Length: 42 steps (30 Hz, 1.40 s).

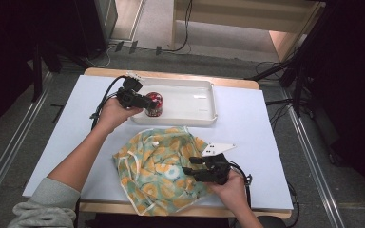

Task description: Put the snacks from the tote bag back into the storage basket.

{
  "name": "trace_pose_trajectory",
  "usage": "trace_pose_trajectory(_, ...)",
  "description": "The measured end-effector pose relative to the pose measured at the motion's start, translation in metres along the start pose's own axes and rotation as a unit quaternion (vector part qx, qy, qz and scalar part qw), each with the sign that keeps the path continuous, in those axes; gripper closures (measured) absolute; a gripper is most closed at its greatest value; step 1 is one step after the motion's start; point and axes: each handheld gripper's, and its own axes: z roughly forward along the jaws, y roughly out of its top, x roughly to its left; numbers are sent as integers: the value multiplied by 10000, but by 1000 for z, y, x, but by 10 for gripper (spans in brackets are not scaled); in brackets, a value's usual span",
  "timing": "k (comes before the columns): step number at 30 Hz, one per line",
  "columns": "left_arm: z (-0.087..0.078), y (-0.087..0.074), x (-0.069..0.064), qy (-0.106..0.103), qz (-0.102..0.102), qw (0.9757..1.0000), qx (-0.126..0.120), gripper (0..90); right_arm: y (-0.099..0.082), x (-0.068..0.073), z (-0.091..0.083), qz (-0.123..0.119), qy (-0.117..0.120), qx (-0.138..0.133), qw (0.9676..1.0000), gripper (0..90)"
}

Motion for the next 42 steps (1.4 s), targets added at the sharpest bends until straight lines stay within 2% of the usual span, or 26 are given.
trace_pose_trajectory(3,3,3,-3,-65,118,9999,-45,730,0,0,0,1,2,-2,10000,513)
trace_pose_trajectory(5,5,4,-4,-156,88,9998,-98,798,0,0,0,3,2,-8,10000,513)
trace_pose_trajectory(10,14,6,-6,-204,116,9997,93,900,0,0,0,5,5,-6,10000,511)
trace_pose_trajectory(17,27,18,-8,-149,167,9996,180,900,0,1,1,-11,8,9,10000,510)
trace_pose_trajectory(20,34,19,-6,-233,2,9996,136,900,0,1,0,-16,-6,2,10000,512)
trace_pose_trajectory(25,47,19,-6,-139,-17,9997,215,900,-1,1,-1,-8,1,13,10000,512)
trace_pose_trajectory(31,50,21,-5,-95,-117,9998,131,900,-1,1,-1,-6,2,12,10000,512)
trace_pose_trajectory(37,50,20,-11,16,29,9994,343,900,-2,1,-1,-2,-5,2,10000,513)
trace_pose_trajectory(42,50,20,-11,37,12,9993,384,900,-2,1,-1,0,-1,7,10000,513)
